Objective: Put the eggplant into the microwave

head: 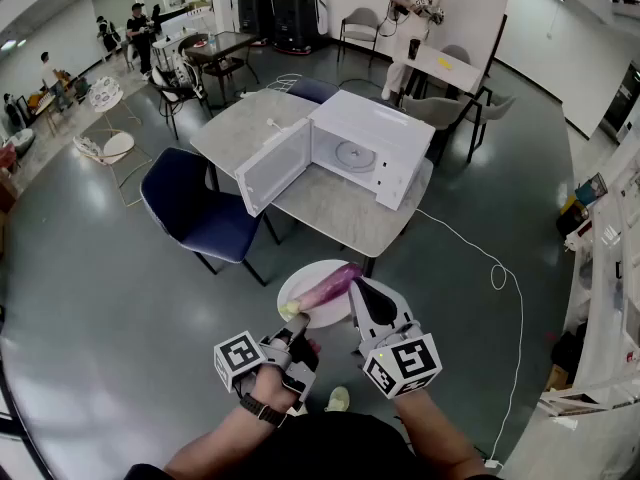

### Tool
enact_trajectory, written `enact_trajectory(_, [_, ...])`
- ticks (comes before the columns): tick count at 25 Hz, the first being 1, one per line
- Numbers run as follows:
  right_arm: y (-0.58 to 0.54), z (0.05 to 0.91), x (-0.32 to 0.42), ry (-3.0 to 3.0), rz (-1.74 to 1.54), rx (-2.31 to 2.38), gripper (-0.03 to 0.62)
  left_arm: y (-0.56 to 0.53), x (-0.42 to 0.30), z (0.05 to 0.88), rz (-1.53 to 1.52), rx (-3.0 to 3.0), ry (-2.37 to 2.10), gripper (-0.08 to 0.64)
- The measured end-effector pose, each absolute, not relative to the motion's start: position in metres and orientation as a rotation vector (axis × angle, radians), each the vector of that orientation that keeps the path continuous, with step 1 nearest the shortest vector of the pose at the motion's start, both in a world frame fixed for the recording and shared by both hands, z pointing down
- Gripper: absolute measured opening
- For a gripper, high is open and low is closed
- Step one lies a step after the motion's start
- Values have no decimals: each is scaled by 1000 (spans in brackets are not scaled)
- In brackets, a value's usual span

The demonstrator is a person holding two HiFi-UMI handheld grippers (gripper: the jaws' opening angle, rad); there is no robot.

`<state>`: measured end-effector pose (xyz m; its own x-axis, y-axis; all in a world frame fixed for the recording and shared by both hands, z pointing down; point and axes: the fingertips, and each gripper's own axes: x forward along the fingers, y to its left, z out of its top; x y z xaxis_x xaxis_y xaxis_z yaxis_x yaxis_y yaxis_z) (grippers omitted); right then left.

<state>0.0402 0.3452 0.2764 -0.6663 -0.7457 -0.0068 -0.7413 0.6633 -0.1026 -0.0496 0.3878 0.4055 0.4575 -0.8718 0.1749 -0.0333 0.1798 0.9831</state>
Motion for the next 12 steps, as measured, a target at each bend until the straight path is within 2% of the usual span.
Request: enact_trajectory(12, [342,275,38,2828,-203,-1150,2,379,-45,403,-731,1273,-939,23])
